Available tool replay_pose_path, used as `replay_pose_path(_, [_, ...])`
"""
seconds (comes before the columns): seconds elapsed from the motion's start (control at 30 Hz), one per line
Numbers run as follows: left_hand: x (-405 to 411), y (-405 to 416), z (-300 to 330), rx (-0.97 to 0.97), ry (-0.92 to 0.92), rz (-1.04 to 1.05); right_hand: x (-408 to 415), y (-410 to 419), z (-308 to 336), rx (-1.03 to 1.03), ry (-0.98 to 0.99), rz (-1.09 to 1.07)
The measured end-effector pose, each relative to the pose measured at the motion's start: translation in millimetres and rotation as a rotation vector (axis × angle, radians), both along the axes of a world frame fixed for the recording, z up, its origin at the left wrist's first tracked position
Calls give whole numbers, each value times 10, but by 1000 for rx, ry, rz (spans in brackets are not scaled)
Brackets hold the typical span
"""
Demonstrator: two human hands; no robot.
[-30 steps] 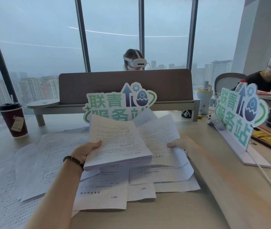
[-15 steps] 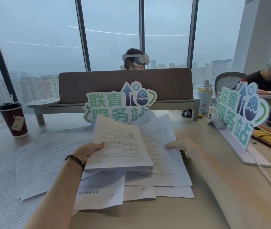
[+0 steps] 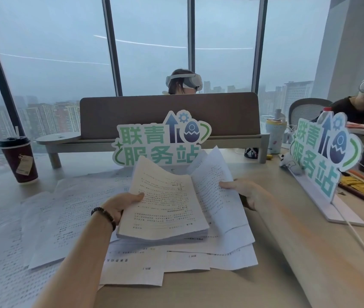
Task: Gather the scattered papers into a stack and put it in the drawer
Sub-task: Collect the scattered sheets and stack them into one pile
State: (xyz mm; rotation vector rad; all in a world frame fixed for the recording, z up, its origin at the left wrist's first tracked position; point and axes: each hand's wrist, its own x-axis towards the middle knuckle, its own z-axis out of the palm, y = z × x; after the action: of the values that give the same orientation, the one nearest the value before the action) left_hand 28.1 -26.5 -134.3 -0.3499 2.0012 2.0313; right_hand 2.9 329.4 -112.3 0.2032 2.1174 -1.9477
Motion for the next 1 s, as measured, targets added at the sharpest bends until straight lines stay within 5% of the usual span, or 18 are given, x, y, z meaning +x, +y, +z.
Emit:
replay_pose_path(0.23, [26,23,-6,-45,26,-34,7,-10,-8,263,63,-41])
replay_pose_path(0.43, [3,58,-41,-113,66,-48,-17,-62,224,67,118,-17])
replay_pose_path(0.73, [-35,76,-45,-240,65,-31,-37,-265,722,21,187,66])
replay_pose_path(1.0, [19,101,-41,-160,95,-21,185,-321,1368,20,289,160])
